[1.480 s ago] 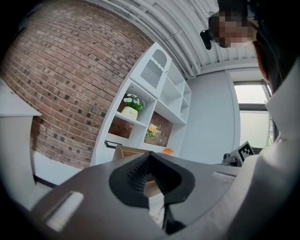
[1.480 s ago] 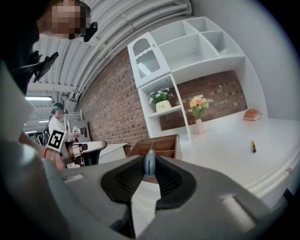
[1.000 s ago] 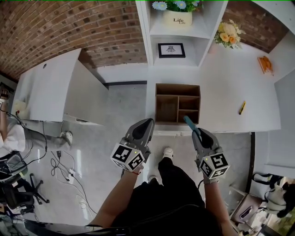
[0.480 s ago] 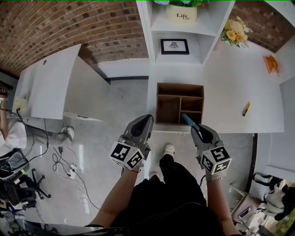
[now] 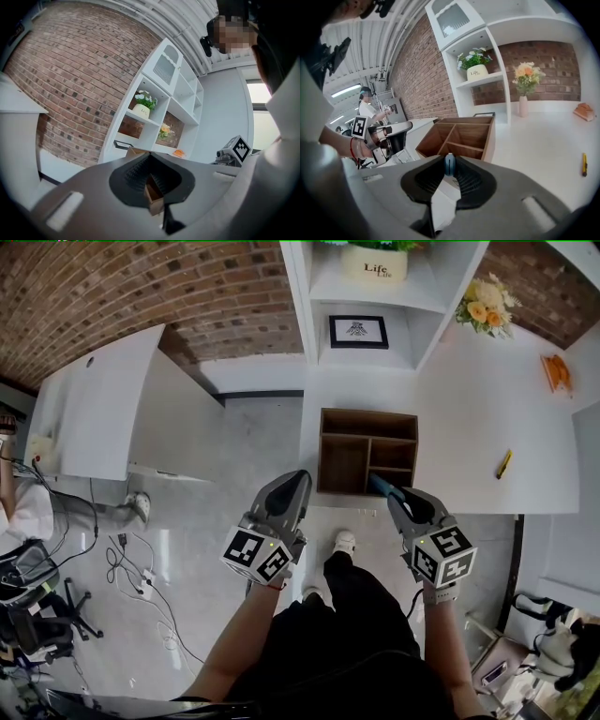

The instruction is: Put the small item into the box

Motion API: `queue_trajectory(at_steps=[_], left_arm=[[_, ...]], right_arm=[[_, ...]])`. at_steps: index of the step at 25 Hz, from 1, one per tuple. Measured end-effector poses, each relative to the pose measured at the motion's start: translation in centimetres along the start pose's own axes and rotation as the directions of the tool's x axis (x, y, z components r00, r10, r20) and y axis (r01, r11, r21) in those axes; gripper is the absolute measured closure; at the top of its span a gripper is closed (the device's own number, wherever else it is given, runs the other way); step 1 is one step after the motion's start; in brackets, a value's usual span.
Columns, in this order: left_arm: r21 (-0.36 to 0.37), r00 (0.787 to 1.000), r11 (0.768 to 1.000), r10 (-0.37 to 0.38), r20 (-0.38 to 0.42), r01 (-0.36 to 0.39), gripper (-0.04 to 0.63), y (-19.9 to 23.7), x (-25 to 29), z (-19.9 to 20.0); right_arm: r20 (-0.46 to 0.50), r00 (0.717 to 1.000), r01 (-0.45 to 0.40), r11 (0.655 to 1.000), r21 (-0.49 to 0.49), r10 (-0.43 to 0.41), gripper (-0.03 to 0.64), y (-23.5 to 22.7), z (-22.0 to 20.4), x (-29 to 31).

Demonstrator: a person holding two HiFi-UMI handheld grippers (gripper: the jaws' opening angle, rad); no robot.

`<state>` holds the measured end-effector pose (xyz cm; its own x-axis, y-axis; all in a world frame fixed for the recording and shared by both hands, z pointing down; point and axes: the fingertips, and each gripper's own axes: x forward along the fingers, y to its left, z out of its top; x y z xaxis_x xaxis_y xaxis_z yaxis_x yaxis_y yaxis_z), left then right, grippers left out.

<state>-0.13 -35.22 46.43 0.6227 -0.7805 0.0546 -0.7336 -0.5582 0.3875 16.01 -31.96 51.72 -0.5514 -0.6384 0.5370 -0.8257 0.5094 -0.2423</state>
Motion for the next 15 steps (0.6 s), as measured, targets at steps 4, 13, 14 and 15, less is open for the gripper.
queue_trajectory(at_steps=[4,13,14,15], left_arm=[[-0.007,1.000,1.000,-0.001,-0.002,0.001,0.592,0.1,0.2,0.0],[-0.007,1.000,1.000,0.011,-0.012,-0.011,0.592,0.2,0.0,-0.1],[-0.007,1.000,1.000,0.011,-0.011,-0.011,0.592,0.2,0.0,-0.1],[-0.008,1.000,1.000,0.011,-0.009,-0.011,0.592,0.3,-0.1,-0.1]], right_arm=[[-0.020,1.000,0.003,1.000,-0.005,-0.003,0.546,-0.2,0.1,0.6],[-0.091,0.996,0.012,0.998,-0.067,-0.018,0.546,-0.6,-0.4,1.8],[-0.095,0.995,0.013,0.997,-0.080,-0.021,0.546,-0.5,-0.4,2.0],[-0.099,0.995,0.014,0.995,-0.095,-0.023,0.546,-0.5,-0.5,2.1]])
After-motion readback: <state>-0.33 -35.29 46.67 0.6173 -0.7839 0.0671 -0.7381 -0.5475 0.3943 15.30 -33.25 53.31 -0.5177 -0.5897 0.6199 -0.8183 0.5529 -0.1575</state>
